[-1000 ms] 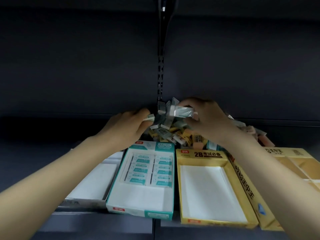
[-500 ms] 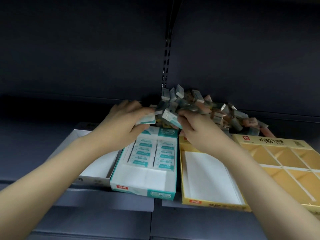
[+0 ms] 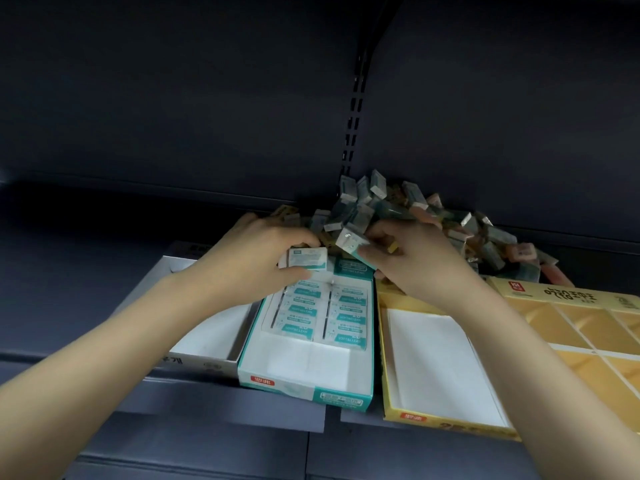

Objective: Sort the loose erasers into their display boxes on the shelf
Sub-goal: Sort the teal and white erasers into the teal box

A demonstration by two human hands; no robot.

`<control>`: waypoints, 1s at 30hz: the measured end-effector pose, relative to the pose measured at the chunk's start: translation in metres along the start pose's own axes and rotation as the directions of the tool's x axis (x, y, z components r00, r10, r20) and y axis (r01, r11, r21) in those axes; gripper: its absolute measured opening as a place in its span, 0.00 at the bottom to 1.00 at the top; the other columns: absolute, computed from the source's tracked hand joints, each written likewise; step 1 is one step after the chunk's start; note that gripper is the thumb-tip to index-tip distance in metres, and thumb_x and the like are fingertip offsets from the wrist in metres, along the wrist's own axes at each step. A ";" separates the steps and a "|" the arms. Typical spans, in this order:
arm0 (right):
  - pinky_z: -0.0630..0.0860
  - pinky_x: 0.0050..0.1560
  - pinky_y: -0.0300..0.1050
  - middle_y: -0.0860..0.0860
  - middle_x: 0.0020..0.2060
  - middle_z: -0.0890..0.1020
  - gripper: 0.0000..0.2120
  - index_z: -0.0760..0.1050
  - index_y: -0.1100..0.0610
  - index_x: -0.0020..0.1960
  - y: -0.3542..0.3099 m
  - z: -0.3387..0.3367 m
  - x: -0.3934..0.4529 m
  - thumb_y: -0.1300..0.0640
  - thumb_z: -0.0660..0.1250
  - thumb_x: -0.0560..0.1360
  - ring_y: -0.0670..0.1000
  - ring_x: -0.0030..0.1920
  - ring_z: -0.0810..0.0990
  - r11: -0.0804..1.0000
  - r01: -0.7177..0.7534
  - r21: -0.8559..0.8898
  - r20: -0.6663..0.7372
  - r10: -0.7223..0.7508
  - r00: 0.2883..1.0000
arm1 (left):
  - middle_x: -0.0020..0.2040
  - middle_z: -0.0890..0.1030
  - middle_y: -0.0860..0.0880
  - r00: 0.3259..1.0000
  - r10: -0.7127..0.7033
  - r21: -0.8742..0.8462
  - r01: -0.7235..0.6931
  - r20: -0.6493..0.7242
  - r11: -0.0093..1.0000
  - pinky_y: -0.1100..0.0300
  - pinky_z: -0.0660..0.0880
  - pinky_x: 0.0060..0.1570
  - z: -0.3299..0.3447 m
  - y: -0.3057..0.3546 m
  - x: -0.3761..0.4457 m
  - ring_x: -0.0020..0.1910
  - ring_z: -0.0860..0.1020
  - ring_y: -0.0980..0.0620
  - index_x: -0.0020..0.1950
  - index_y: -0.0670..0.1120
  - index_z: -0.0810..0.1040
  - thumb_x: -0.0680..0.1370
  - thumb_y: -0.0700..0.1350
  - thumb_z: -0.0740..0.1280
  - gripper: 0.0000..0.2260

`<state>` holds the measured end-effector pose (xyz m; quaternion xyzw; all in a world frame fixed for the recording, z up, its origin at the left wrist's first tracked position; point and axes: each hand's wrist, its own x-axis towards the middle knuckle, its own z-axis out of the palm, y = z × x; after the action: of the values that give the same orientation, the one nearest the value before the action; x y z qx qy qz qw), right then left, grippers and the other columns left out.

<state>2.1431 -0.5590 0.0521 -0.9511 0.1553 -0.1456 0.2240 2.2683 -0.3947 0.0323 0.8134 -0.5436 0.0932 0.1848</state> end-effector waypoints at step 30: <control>0.69 0.31 0.33 0.45 0.40 0.80 0.05 0.79 0.55 0.41 -0.008 0.008 -0.008 0.54 0.72 0.71 0.44 0.41 0.78 0.982 -0.189 -0.001 0.178 0.187 0.966 | 0.49 0.76 0.54 0.970 0.024 -0.249 0.038 0.242 0.968 0.69 0.70 0.46 0.005 -0.002 0.013 0.47 0.75 0.57 0.50 0.47 0.84 0.75 0.43 0.68 0.07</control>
<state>2.1401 -0.5467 0.0474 -0.9394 0.2231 -0.0396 0.2572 2.2753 -0.4073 0.0314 0.7906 -0.5666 -0.0776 0.2187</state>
